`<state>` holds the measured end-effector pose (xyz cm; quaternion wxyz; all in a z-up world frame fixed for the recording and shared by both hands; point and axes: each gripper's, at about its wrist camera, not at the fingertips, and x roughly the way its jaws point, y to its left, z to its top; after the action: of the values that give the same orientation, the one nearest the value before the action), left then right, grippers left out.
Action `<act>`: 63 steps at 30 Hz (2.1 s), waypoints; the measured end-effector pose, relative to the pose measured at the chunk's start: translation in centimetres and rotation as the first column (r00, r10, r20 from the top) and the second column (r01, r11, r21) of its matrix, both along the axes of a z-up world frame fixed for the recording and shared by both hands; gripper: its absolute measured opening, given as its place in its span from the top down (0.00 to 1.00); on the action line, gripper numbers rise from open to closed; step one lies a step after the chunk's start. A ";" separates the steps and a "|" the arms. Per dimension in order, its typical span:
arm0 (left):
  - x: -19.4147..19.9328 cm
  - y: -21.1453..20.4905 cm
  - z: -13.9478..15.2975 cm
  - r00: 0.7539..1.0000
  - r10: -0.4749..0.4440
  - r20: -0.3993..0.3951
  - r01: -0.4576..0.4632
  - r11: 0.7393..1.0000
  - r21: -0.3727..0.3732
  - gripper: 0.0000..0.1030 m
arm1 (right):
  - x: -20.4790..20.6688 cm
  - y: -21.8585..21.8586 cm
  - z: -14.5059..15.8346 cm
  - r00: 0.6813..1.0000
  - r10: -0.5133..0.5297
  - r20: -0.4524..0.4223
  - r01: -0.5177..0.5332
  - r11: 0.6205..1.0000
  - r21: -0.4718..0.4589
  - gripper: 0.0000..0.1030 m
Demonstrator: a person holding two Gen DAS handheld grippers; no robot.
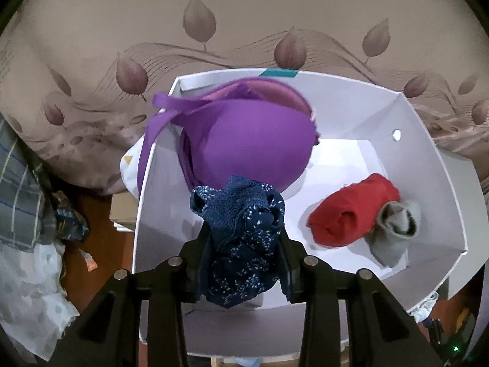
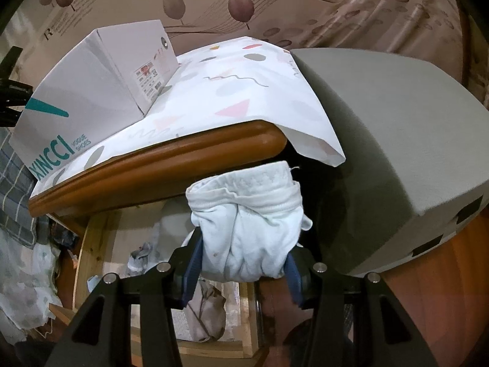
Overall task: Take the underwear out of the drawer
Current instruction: 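Open the left tool to drop the navy underwear into the shoe box, then carry the white underwear to the shoe box and open the right tool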
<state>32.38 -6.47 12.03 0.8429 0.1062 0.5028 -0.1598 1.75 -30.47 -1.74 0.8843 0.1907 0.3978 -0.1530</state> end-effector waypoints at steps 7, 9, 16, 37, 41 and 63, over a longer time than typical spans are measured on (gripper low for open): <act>-0.8 -0.3 0.1 0.998 0.005 0.062 -0.006 1.000 0.008 0.50 | 0.1 0.2 -0.1 1.000 0.000 -0.003 0.000 1.000 -0.003 0.53; -1.2 -0.5 0.7 0.996 -0.001 0.089 0.001 1.000 0.007 0.42 | 0.1 0.2 -0.2 1.000 0.003 -0.005 -0.003 1.000 -0.006 0.53; -4.6 -0.5 3.9 0.976 -0.021 0.216 0.022 1.000 -0.002 0.37 | 0.1 0.4 -0.3 1.000 0.007 -0.001 -0.007 1.000 -0.012 0.53; -17.6 10.1 -5.6 0.924 0.194 0.329 -0.218 0.975 0.038 0.23 | -0.8 0.9 0.8 1.000 0.014 0.021 -0.013 0.998 -0.059 0.53; -17.8 11.0 -8.4 0.926 0.226 0.303 -0.247 0.969 0.030 0.23 | -1.0 1.0 2.5 1.000 0.015 0.018 -0.014 0.997 -0.070 0.53; -15.4 16.9 -12.4 0.868 0.451 0.209 -0.461 0.888 -0.002 0.23 | 9.4 4.1 20.1 0.977 0.180 0.112 -0.148 0.957 -0.249 0.53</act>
<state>16.95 10.41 -0.38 0.9010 0.0205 0.4281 0.0674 11.16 -26.40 18.34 0.9351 0.0589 0.3308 -0.1128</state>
